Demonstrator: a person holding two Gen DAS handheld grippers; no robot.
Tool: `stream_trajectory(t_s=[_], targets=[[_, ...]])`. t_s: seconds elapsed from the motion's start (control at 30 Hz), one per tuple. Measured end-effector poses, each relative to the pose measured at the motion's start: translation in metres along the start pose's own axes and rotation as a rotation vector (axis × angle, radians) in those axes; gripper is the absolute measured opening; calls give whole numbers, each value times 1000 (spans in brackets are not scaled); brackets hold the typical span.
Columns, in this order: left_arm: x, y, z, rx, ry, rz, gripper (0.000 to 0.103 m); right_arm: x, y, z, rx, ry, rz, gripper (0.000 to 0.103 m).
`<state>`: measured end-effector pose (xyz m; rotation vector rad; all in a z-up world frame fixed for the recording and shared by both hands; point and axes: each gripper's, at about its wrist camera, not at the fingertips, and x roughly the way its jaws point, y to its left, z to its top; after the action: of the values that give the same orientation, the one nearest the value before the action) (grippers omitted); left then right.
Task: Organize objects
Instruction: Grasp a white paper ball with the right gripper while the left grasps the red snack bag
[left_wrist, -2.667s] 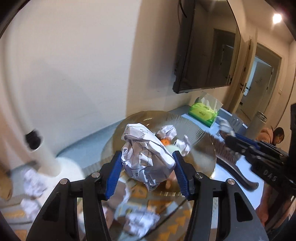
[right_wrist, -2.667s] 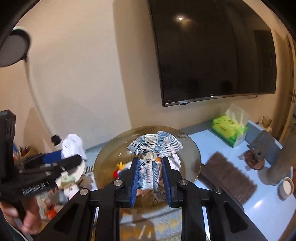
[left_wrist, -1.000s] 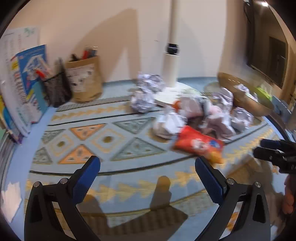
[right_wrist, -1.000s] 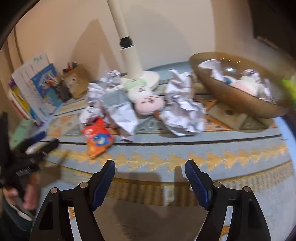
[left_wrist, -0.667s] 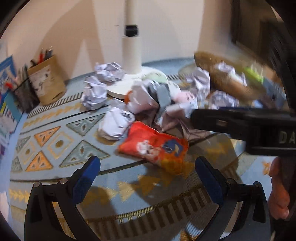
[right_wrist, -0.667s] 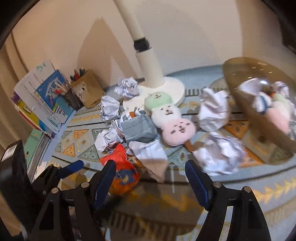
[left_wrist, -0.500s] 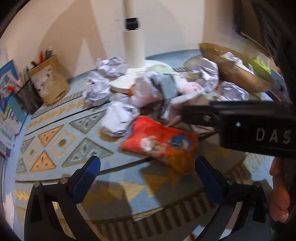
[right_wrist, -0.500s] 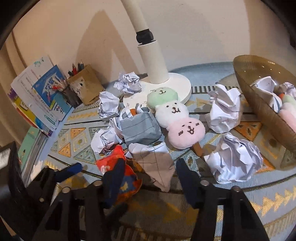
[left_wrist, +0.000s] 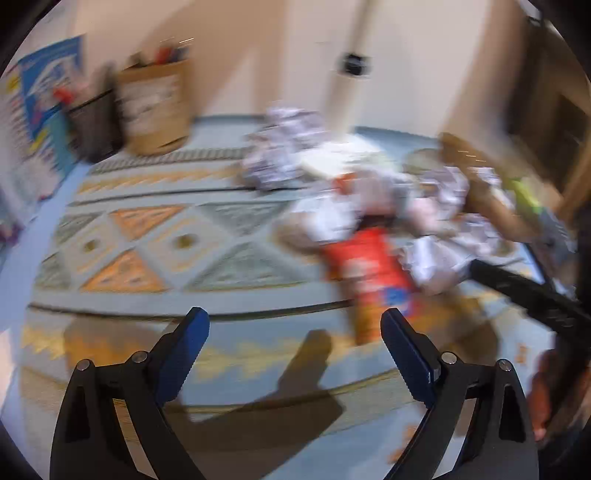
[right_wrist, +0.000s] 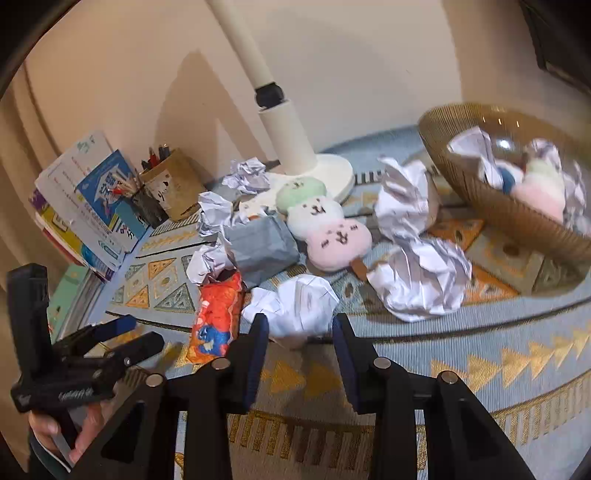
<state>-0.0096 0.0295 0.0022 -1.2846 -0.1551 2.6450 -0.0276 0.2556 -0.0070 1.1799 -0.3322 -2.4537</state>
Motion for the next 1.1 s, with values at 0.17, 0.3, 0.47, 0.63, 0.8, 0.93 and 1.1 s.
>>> stream_trajectory(t_s=[0.17,0.3,0.47,0.63,0.8,0.93,1.1], targets=[[31,-38,7,63,30,29,94,10,-7,6,45,30,36,55],[47,-42,13,55,62,30,94,23,5,15,15,43,19,55],[41,-40,12,63,38,-41,45,18,10,11,-8,1,15,38],[31,-39,5,76,27,-109,31,-15,6,-2,-13,-50,-25,23],[15,-27,-8,96,69,-167,31,-46,-3,-24,-14,-51,-72,24],[7,-20,-16,161,108,-193,42,-51,-7,-38,-20,14,-60,26],[3,-11,-14,90,93,-150,94,-57,4,-56,-64,26,-88,88]])
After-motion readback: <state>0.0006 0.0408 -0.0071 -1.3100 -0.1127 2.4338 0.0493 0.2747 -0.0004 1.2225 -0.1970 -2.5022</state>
